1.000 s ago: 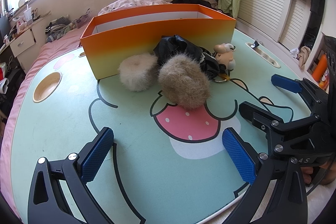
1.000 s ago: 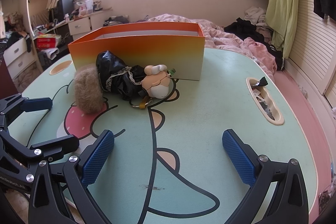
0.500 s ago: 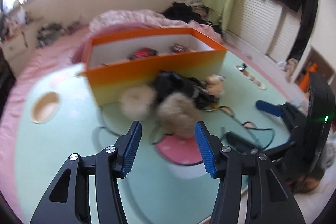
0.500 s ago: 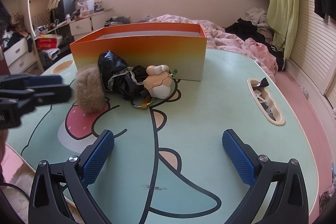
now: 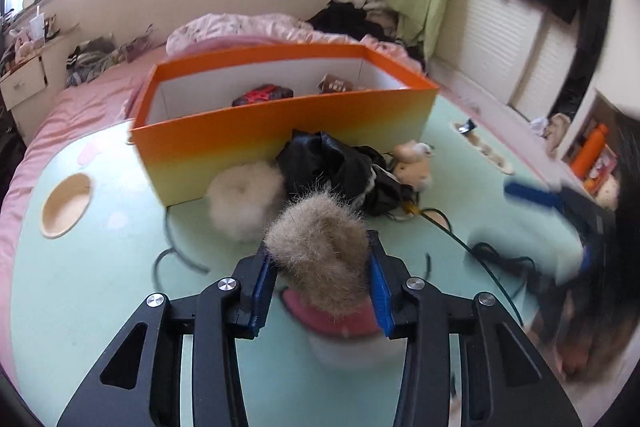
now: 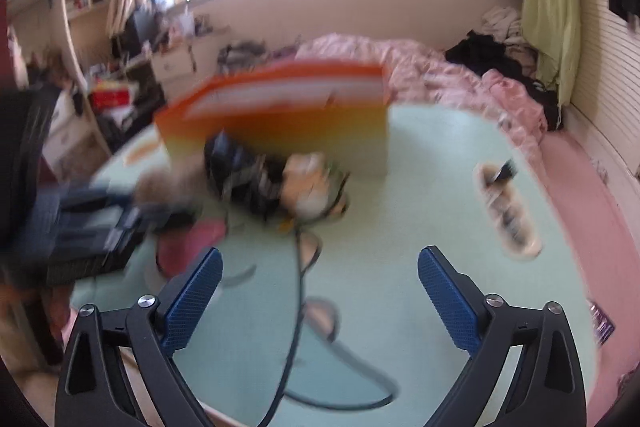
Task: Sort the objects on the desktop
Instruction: 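Grasp brown fluffy pompom with left tool, then lift brown pompom over box with left tool while right tool grasps white figurine, then drop brown pompom into box with left tool while right tool drops figurine in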
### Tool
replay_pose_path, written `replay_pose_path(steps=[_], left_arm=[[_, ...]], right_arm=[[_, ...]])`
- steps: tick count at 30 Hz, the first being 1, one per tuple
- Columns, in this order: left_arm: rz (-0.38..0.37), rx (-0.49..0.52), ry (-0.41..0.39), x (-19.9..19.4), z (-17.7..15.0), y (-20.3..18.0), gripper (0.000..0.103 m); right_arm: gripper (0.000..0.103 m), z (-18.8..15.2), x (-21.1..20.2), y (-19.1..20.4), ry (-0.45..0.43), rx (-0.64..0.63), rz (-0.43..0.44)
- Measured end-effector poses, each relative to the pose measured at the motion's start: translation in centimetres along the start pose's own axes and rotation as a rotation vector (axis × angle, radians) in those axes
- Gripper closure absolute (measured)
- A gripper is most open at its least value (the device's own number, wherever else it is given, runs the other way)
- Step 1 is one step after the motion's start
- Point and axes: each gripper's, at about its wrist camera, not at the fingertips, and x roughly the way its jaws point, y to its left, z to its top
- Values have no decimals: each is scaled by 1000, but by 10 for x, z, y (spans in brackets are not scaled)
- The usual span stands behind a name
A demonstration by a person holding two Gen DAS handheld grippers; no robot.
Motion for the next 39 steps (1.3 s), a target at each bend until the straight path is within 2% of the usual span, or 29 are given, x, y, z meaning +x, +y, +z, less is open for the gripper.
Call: replay_pose_path(steps=[2, 3, 4, 6, 8, 11, 12, 13, 14, 19, 24, 26, 29, 36, 39], left_arm=[[-4, 12, -19, -13, -2, 3, 61], [-2, 12, -27, -17, -2, 5, 61], [-1, 5, -40, -22, -1, 7, 61], [-7, -17, -59, -28, 2, 12, 61], [-9, -22, -62, -28, 3, 13, 61], [-14, -20, -52, -25, 3, 11, 60], [-18, -19, -46, -23, 2, 11, 60], [-22, -17, -41, -22, 1, 9, 60], [-22, -15, -37, -20, 0, 8, 60], [-22, -10, -38, -21, -2, 8, 60], [-18, -18, -62, -28, -1, 11, 60], [-8, -17, -71, -31, 0, 13, 60], [7, -17, -93, -37, 8, 15, 60], [13, -4, -174, -36, 66, 12, 60], [47, -40, -224, -21, 98, 18, 60]], right_arm=[[13, 20, -2, -11, -29, 30, -39], [21, 28, 1, -15, -22, 44, -33], [30, 38, 9, -19, 2, 65, -2], [39, 46, 24, -22, 51, 100, 50], [42, 50, 45, -16, 104, 114, 103], [46, 46, 69, -12, 158, 135, 96], [52, 44, 79, -10, 193, 143, 99], [64, 44, 81, -8, 176, 121, 68], [68, 44, 84, -7, 189, 106, 50], [69, 36, 78, -10, 157, 92, 68], [69, 38, 38, -17, -20, 107, 47], [69, 42, 17, -20, -126, 109, 31], [69, 57, 2, -24, -189, 117, 41], [69, 107, 12, -27, -244, 164, 95], [68, 120, 26, -23, -245, 170, 73]])
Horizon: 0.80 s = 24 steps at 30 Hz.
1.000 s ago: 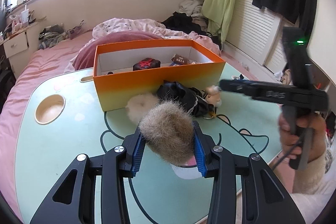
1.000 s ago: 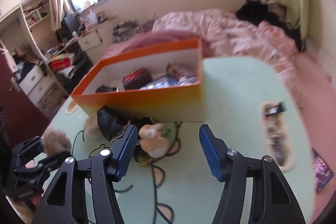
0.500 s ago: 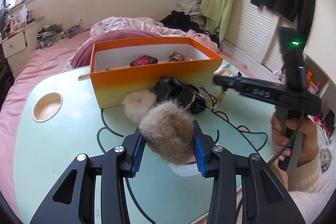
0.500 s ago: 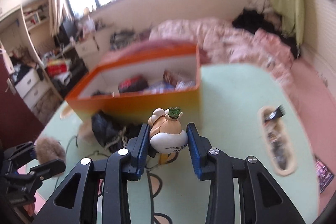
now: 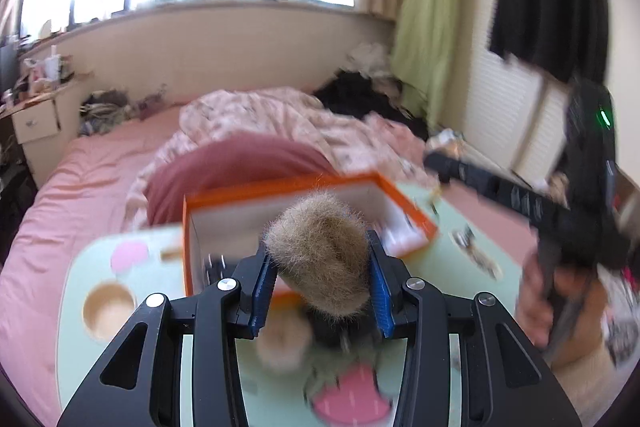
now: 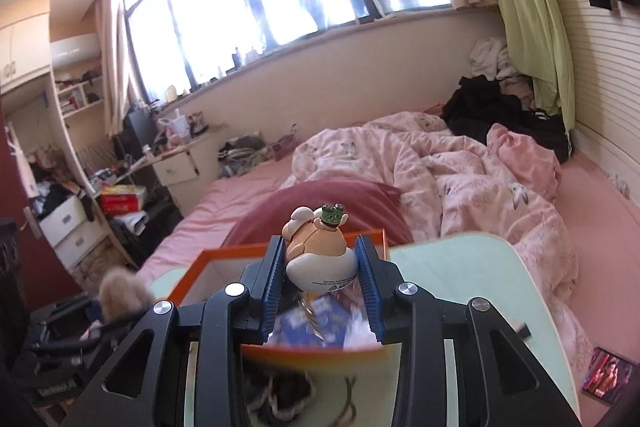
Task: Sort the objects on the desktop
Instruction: 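Drop brown pompom into box with left tool while right tool drops figurine in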
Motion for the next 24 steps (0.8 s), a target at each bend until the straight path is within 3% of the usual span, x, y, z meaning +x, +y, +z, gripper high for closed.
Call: replay_pose_path(steps=[3, 6, 7, 10, 12, 13, 15, 17, 21, 24], left_arm=[[13, -64, 19, 30, 9, 10, 60], [44, -76, 150, 73, 0, 15, 54], [55, -79, 181, 80, -7, 17, 54], [32, -101, 122, 69, -19, 22, 51], [36, -113, 71, 52, -20, 23, 28], [34, -115, 31, 39, -20, 23, 25], [27, -101, -19, 16, -22, 19, 22], [8, -63, -15, -5, -28, 13, 22], [-20, 1, 117, -18, -60, 1, 22], [-52, 23, 237, -12, -90, -9, 22]], right_arm=[[68, -1, 26, 5, 36, -15, -24], [48, -16, 62, 4, 203, -26, -67], [48, -22, 67, 4, 236, -23, -62], [39, -30, 54, 11, 186, -68, -75], [33, -26, 36, 16, 117, -87, -75], [30, -25, 28, 17, 90, -88, -75], [24, -24, 5, 20, 43, -81, -65], [19, -28, -14, 23, 37, -77, -41], [13, -57, -45, 30, 103, -110, -25], [12, -89, -54, 28, 203, -125, -44]])
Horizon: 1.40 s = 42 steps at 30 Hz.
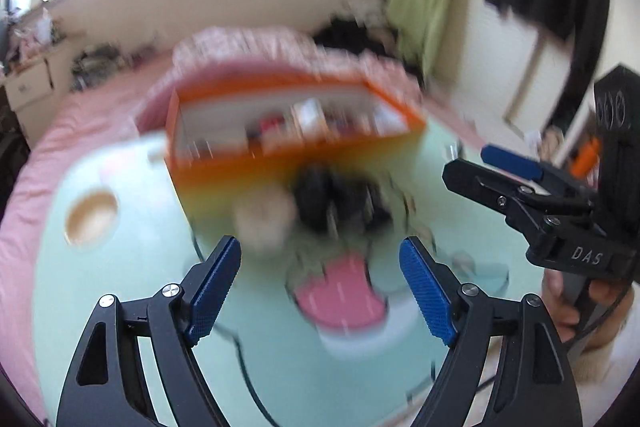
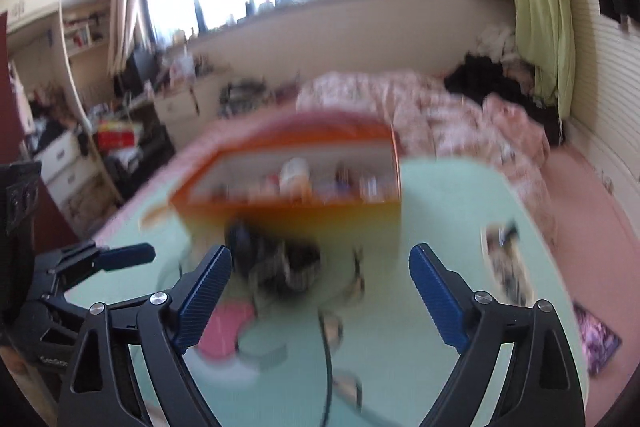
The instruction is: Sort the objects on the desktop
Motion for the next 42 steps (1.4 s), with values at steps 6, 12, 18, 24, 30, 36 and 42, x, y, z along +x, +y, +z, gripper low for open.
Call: replay_pose_path(steps=[6, 12, 18, 24, 30, 36, 42], left_arm=[[37, 44, 93, 24, -26, -19, 22], [100, 63, 67, 26, -36, -23, 0], [95, 69, 63, 28, -34, -21, 0], [87, 75, 61, 30, -29, -23, 0], [85, 78, 60, 31, -29, -24, 0], [85, 77, 60, 31, -29, -24, 0], [85, 77, 60, 30, -29, -24, 0]], right_arm=[[10, -44, 24, -3, 161, 1, -66], [0, -58, 27, 5, 105, -70, -169], [0, -61, 27, 5, 107, -75, -161], [0, -55, 30, 1, 111, -84, -160], [0, -55, 30, 1, 107, -86, -158], [0, -54, 30, 1, 105, -86, -158], [0, -54, 30, 0, 105, -87, -158]])
